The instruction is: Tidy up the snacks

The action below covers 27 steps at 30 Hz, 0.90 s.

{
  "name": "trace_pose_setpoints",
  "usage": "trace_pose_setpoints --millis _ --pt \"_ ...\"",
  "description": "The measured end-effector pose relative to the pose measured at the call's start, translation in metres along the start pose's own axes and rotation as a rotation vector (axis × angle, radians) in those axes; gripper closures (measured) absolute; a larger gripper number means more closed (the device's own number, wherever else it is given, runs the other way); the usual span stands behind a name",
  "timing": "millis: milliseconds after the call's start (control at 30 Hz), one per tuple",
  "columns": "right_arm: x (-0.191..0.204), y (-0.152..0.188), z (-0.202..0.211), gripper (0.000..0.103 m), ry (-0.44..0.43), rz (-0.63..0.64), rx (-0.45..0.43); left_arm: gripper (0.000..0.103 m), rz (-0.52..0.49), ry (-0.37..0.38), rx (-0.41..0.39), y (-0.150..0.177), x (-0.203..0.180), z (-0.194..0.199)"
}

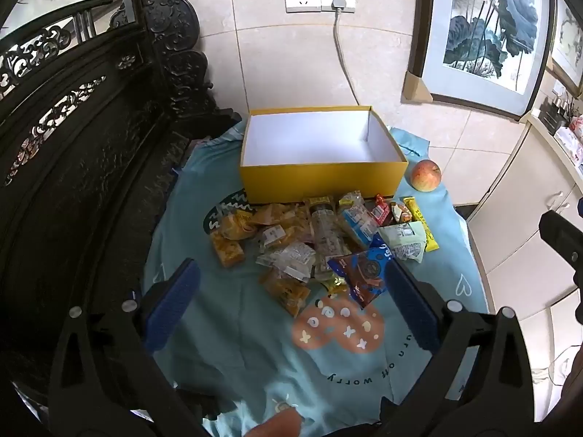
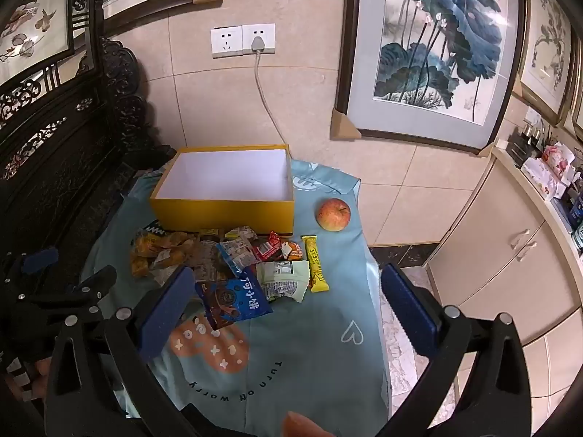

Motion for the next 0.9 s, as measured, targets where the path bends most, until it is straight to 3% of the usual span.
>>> trace_pose_setpoints --millis 367,500,600,700,900 --pt "-0.002 0.003 -0.002 0.001 0.000 0.000 -0.001 0.002 0.056 0.021 0.030 0.008 0.006 0.003" --pt "-0.003 0.000 0.003 0.001 -0.004 -0.007 -0.002 0.002 0.011 0.076 0.080 0.020 -0.006 0.003" --pt "-0.002 -0.003 0.001 0.001 -0.013 -0.009 0.000 0.002 0.001 0.051 0.110 0.023 -0.003 -0.001" --pt "-0.002 0.001 -0.003 0.001 -0.027 -0.005 0.004 0.002 0.054 0.051 0.086 0.016 0.011 -0.002" --pt "-0.014 -0.005 -0.018 0.001 -0.050 -0.019 0.000 0.002 0.035 -0.074 0.030 0.000 0.031 -0.007"
Point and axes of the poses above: each gripper's, at about its wrist camera, not at the fingertips, and z roughly against the way its jaws point, x to its left, y to its underside, the point moved 9 cm from there along -z, roughly the way its jaws point, and after that the axes turned 6 degrees about y, right-handed, at the moved point
